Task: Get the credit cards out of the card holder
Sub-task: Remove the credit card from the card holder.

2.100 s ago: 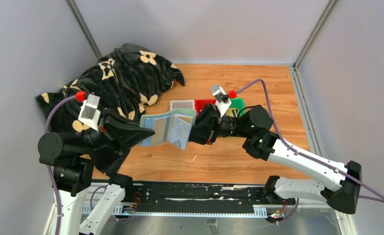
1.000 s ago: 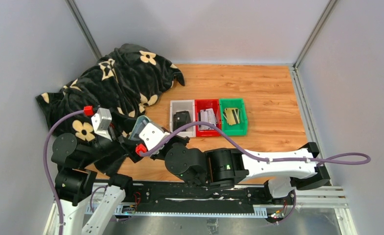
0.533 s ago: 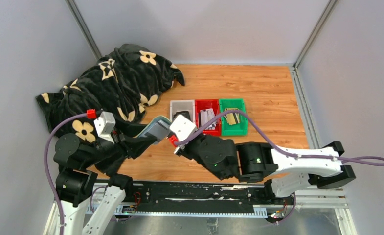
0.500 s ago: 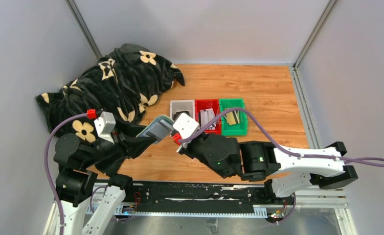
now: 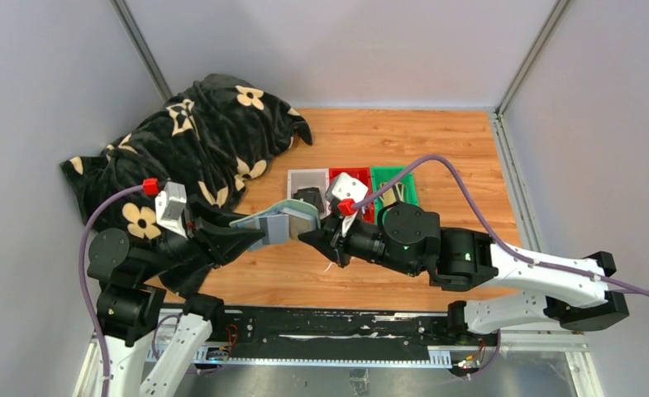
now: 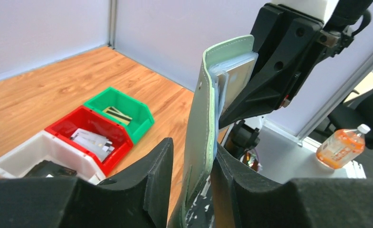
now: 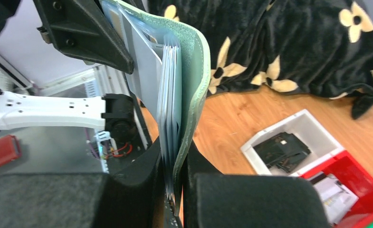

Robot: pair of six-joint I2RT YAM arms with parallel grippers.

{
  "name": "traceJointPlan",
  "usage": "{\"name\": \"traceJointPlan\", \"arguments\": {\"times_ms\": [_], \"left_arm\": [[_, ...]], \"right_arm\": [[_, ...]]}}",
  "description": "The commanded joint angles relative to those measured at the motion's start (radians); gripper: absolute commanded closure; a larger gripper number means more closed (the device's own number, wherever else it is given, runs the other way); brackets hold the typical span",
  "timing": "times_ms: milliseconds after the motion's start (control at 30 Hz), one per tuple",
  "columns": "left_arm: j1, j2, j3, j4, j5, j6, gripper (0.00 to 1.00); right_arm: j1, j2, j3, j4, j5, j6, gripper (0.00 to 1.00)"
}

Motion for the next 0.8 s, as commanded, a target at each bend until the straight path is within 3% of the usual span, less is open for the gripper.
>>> {"name": "traceJointPlan", "arguments": {"times_ms": [0,100,200,300,500,633,700,767], "left_arm": [[-0.001,0.006,-0.026,0.093,-0.012,-0.134,0.59],[-0.001,-0.005,-0.028,0.073,-0.054,-0.132,0.49],[-0.001,-0.022,-0.055,0.077,-0.061,-0.160,0.25],[-0.001,-0.040,-0.084,0.071,-0.081,-0.164,0.22],[-0.001,-0.034,-0.086,0.021,-0.146,-0.125,0.23],[-0.001,-0.024,-0.090,0.064,-0.113,-0.160,0.26],[-0.001,-0.019,-0.109,0.123,-0.042,-0.209,0.34],[-0.001,-0.011,-0.155,0.243,0.091,-0.324,0.51]], "right_arm": [[-0.058,-0.043,-0.035,0.106,-0.157,0.106,1.00],[-0.091,-0.065,-0.065,0.146,-0.191,0.151,1.00],[-0.108,-0.065,-0.070,0.163,-0.185,0.185,1.00],[-0.110,-0.037,-0.040,0.136,-0.148,0.210,1.00],[-0.110,0.013,0.030,0.064,-0.161,0.244,1.00],[-0.110,0.007,0.023,0.064,-0.159,0.248,1.00],[-0.110,0.004,0.019,0.068,-0.162,0.251,1.00],[-0.113,0.007,0.013,0.075,-0.178,0.249,1.00]]}}
